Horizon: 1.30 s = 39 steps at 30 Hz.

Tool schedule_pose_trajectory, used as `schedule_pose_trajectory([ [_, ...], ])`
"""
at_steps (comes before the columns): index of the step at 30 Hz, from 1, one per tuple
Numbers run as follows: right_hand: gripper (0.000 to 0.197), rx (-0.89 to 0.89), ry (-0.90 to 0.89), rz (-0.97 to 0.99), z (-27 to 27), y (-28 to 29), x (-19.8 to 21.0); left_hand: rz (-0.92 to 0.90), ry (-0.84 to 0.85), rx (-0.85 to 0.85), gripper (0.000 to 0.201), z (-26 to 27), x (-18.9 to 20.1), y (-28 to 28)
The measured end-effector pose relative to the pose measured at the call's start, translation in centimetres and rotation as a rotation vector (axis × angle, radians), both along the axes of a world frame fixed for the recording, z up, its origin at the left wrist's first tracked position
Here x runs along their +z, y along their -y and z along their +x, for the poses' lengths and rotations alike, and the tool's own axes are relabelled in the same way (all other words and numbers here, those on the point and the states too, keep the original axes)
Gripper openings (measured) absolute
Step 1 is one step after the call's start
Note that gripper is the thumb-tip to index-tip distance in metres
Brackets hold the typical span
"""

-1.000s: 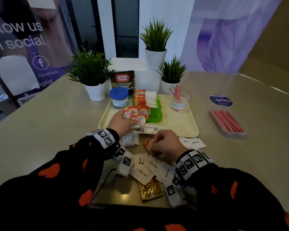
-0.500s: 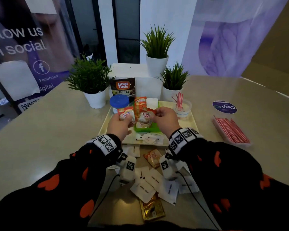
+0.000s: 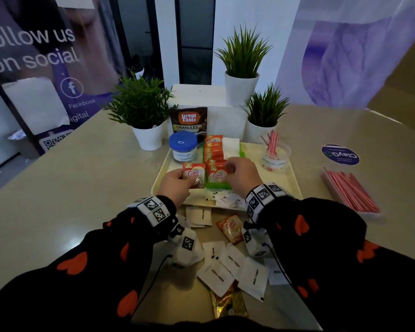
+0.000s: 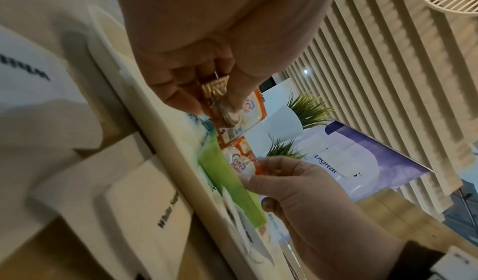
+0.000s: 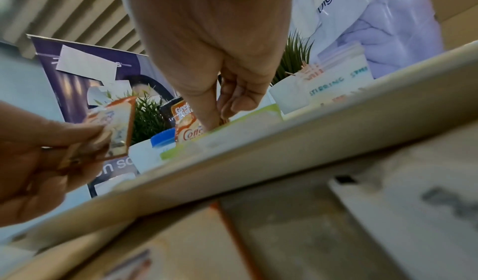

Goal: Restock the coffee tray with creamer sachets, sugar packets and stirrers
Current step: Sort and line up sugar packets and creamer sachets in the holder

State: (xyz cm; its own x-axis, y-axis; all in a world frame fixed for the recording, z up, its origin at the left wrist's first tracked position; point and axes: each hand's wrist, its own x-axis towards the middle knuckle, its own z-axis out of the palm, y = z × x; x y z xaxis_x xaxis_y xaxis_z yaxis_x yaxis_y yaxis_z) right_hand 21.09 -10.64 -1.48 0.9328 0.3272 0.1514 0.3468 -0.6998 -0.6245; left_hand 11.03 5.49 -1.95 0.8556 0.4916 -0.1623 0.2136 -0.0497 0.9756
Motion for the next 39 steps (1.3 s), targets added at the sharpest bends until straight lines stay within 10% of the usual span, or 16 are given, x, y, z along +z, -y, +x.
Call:
schedule_pose_trajectory([
  [7, 0.018, 0.109, -0.286, 0.588, -0.6, 0.2, 2.0, 0.007, 0.060, -0.087, 0.018, 2.0, 1.1, 1.8],
  [30, 0.030, 0.087, -0.049, 0.094, 0.1, 0.4, -0.5, 0.566, 0.018, -0.087, 0.018, 2.4, 0.3, 1.9],
  [39, 0.022, 0.285, -0.190, -0.114, -3.8, 4.9, 2.8, 1.042, -0.342, -0.611, 0.032, 0.3, 2.0, 5.5],
])
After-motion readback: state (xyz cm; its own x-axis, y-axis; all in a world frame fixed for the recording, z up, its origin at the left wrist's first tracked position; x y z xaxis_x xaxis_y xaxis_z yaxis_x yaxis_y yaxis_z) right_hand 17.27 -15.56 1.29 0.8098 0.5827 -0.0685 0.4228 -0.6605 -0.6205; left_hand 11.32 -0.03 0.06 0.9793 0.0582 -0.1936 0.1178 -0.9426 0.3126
